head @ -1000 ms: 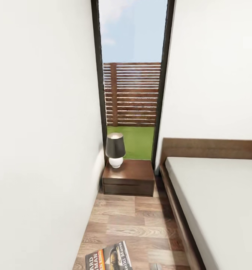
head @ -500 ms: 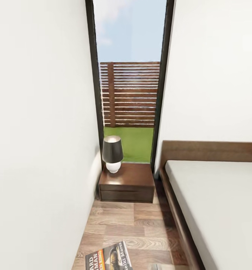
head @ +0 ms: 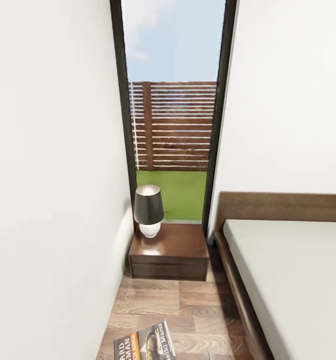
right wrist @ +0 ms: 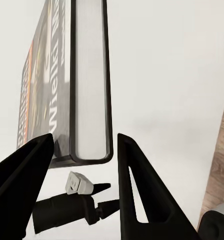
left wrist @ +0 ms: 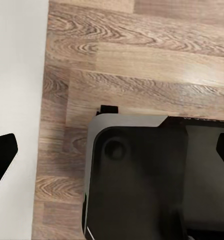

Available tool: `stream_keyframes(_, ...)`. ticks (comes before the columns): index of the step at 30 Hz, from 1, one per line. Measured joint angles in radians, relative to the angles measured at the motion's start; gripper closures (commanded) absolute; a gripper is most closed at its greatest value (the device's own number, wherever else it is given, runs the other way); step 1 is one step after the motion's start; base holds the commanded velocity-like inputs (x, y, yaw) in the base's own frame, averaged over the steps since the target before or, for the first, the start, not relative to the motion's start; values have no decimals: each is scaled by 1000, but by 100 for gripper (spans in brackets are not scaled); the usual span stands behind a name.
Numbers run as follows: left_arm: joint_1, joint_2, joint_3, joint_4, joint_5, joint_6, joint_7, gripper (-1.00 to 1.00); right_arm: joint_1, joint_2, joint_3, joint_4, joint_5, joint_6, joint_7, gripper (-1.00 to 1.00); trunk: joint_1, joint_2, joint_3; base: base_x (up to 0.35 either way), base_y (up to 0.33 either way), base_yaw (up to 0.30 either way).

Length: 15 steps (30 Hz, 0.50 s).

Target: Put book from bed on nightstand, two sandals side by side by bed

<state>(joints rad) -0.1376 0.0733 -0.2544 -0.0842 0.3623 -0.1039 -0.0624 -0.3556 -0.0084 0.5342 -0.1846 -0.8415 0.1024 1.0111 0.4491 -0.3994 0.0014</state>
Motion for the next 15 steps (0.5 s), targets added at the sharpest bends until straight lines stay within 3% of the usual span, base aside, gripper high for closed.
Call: stream_keyframes(15,0,0,0,0,0,0,0,-100,0,1,0,0,0,0,0,100,0,0,0,294,-44,0)
